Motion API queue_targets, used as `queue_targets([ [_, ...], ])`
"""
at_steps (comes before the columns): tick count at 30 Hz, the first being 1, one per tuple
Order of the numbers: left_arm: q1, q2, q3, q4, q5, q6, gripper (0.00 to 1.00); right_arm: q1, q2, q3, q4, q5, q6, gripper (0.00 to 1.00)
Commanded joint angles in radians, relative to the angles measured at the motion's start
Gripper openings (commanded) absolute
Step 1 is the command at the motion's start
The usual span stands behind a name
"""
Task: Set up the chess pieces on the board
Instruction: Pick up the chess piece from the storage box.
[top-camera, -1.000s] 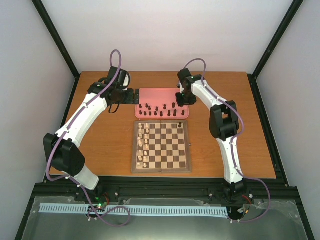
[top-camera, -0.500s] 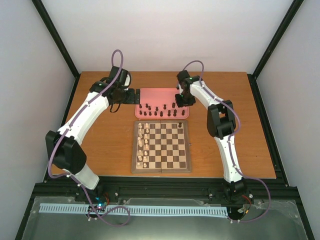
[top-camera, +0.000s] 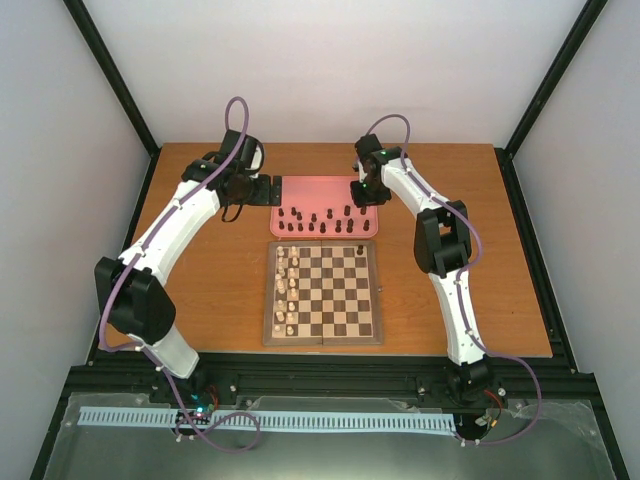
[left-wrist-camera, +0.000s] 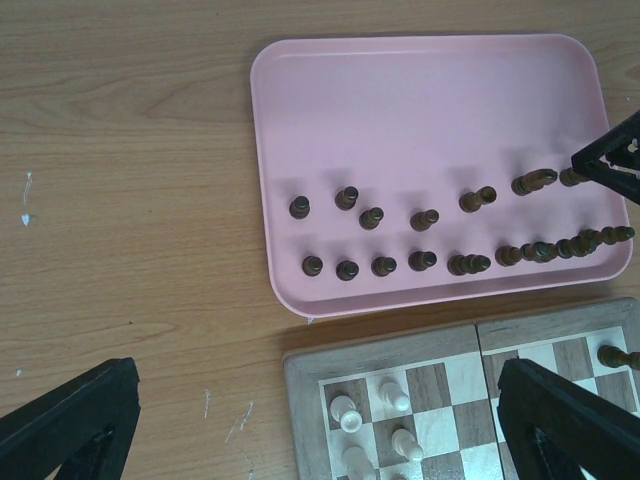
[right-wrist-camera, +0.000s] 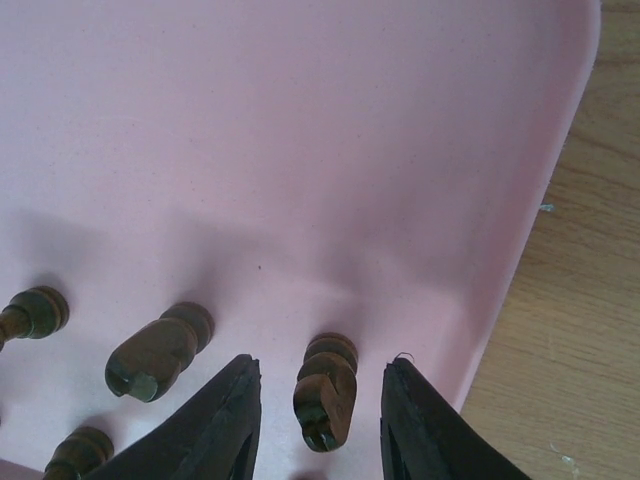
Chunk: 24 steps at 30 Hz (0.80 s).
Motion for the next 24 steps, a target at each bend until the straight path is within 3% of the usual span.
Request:
queue_targets([
  [1, -0.007, 0.004, 0.038, -0.018, 0.003, 0.015, 1.0, -0.006, 0.01, -0.006, -0.008, -0.009, -0.007, 0.35],
  [13, -0.007, 0.001, 0.031, -0.02, 0.004, 0.018, 1.0, -0.006, 0.022, -0.007, -0.011, -0.005, -0.002, 0.28],
  [24, -0.007, -0.005, 0.026, -0.02, 0.003, 0.016, 1.0, -0.007, 0.032, -0.009, -0.026, -0.013, -0.003, 0.28],
])
